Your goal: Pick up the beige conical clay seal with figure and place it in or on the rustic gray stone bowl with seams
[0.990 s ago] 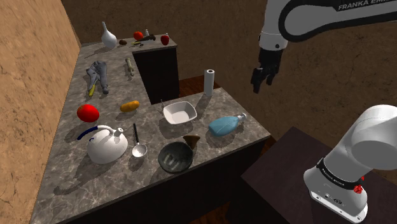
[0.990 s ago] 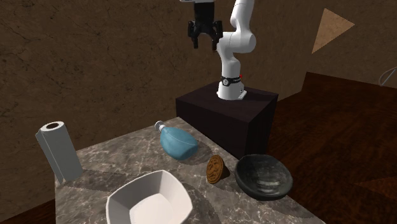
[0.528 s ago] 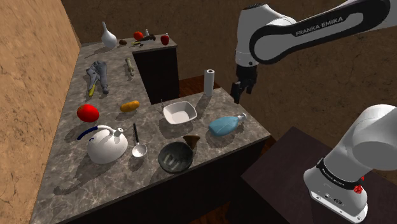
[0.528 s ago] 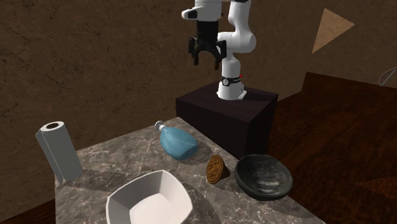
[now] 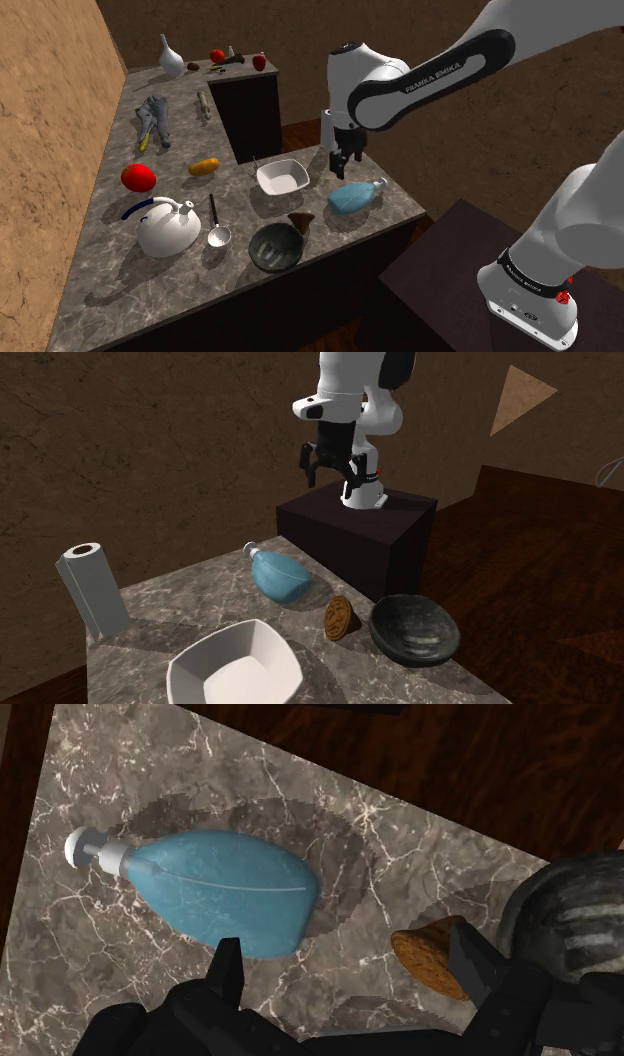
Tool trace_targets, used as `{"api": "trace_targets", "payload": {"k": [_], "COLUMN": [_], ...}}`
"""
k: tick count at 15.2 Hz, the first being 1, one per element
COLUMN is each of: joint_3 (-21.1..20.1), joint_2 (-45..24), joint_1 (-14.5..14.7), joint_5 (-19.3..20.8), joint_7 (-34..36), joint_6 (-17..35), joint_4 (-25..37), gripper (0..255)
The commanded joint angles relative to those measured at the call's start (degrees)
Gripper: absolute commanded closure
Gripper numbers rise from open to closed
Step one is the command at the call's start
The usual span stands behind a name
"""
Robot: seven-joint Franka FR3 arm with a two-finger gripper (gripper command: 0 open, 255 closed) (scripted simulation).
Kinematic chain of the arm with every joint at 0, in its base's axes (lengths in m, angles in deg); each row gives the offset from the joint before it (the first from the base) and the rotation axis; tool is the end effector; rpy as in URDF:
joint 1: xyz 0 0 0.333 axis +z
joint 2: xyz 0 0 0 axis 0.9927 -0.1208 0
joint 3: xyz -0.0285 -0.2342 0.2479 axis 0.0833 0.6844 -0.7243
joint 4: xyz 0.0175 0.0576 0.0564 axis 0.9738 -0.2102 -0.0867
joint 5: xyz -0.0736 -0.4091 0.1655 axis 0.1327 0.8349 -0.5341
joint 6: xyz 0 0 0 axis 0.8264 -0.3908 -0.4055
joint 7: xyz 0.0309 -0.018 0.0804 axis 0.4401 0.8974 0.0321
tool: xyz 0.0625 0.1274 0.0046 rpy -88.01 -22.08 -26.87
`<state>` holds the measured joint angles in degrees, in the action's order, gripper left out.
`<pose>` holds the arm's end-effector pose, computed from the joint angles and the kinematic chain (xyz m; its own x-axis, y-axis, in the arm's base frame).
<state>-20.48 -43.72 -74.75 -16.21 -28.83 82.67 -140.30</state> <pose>0.5244 0.1978 0.3321 0.9826 0.1696 -0.0757 0.1776 -0.9773 0.1154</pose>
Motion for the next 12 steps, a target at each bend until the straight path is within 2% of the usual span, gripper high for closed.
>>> {"api": "trace_targets", "payload": {"k": [1,12], "joint_3": [-0.79,-0.37], "joint_2": [-4.89,-29.74], "joint_1": [0.82,8.18], "joint_5": [2.39,14.34], "joint_7": [1.91,8.42], "joint_6": [1.85,3.0], "joint_4": [2.48,22.37], "gripper": [0,0]}}
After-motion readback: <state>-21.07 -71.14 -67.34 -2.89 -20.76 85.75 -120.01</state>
